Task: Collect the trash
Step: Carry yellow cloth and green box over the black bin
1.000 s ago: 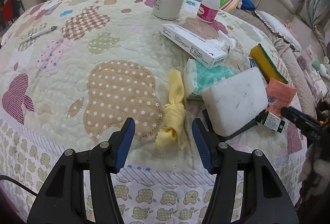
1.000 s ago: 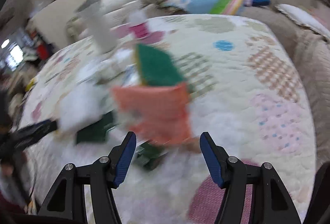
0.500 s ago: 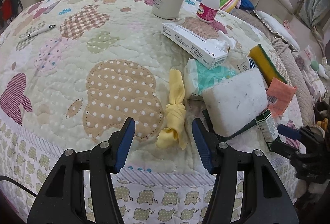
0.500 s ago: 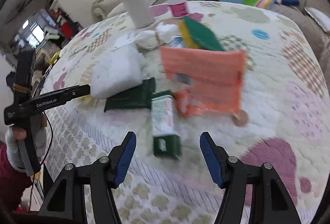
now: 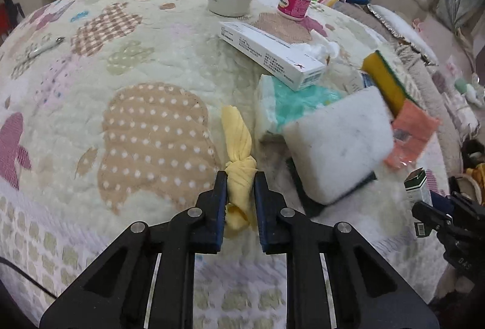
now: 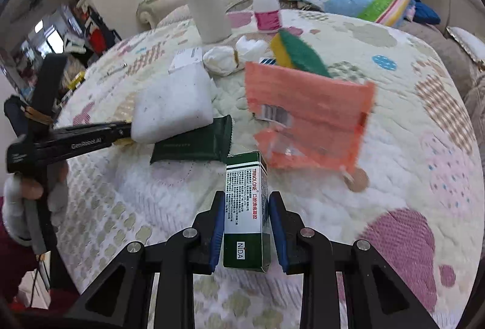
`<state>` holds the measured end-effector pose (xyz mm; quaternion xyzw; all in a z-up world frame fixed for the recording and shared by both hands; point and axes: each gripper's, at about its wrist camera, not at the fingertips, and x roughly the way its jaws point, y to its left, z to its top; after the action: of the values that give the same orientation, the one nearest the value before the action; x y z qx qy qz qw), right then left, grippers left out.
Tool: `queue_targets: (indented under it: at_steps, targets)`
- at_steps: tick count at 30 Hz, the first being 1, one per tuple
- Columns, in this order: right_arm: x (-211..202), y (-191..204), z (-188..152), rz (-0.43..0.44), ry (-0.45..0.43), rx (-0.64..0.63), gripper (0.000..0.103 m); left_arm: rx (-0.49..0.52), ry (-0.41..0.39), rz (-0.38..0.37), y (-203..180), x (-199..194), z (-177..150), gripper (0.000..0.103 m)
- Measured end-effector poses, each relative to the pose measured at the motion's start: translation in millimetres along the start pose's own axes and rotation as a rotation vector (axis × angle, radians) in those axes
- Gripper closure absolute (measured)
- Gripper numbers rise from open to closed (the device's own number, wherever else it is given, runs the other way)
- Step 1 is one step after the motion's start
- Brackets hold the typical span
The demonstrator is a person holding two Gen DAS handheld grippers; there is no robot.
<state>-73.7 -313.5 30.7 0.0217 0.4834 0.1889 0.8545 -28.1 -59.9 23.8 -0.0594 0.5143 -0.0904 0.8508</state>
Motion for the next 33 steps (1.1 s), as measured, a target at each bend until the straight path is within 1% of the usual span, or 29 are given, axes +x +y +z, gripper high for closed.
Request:
queue_targets:
  at_steps: [1,4,7,12,15,21,33]
  targets:
    - [-5.9,-1.9,-1.6,0.004,-0.009,0.007,0.075,0.005,-0.01,0.0,-1.2,-6.2,-2.5,0.088]
    - [-20.5,-8.0,-7.0,0.02,-0.034,0.031,0.075,0.029,-0.041,-0.029,-9.9,-31.8,-11.6,0.089]
    - [-33.6,-11.8,-12.9,0.007,-0.054,0.041,0.075,0.061,-0.063,-0.048,-23.7,-49.1,-18.5,0.088]
    - [-51.4,-24.0,-21.0,-0.016,-0.083,0.077,0.075,0.129,-0.081,-0.092,-62.8,-66.3,-25.7,0.088]
    - [-63.1,-33.4,-27.1,-0.034,-0.1,0.097,0.075,0.177,-0.092,-0.105,-90.7,-68.3,-28.1,0.088]
    - [-87.1,-55.6,-41.6,-0.08,-0.128,0.14,0.075,0.255,-0.09,-0.145,-145.6,-65.7,-31.9,0.088]
    - [-135.1,-117.7,-76.0,-0.184,-0.185,0.272,0.075,0.383,-0.073,-0.203,-240.1,-51.8,-38.2,0.088]
